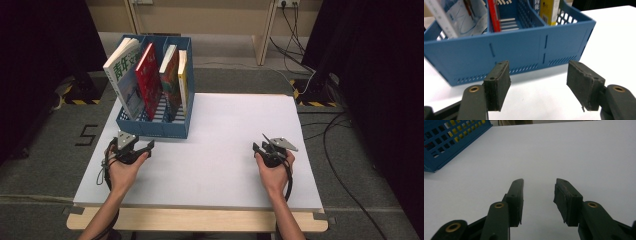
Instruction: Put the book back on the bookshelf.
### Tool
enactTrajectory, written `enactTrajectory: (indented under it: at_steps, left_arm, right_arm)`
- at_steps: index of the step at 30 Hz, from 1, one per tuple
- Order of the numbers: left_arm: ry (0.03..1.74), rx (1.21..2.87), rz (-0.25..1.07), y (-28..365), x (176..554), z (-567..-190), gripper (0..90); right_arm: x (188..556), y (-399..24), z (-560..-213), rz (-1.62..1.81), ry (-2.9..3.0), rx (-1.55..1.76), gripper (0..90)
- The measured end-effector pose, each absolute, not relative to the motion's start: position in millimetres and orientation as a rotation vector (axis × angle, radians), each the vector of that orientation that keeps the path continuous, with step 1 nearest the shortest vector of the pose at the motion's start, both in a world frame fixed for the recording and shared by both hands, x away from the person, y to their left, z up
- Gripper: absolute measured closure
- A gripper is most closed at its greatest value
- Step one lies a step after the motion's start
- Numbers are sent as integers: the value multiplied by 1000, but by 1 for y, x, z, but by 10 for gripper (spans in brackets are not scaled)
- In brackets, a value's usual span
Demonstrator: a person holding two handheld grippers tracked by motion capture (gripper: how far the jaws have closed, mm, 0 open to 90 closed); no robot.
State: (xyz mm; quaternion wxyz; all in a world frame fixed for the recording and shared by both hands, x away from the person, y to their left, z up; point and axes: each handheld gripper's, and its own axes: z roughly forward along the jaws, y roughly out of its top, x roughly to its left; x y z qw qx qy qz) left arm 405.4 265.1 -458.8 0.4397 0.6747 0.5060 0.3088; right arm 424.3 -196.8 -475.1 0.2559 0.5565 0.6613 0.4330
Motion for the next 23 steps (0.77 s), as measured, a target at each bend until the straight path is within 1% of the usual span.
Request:
enactTrajectory:
  at_steps: [6, 13, 23]
  left_arm:
    - [1305, 1678, 752, 277, 397, -480, 344]
    - [1344, 1656, 752, 285, 392, -491, 344]
    - [1346, 1661, 745, 284, 392, -497, 343]
  right_arm:
    - [424, -196, -476, 1172, 1799, 1518, 590]
    - [424, -198, -477, 1174, 1797, 1517, 587]
    - [423, -199, -479, 1177, 1792, 1531, 573]
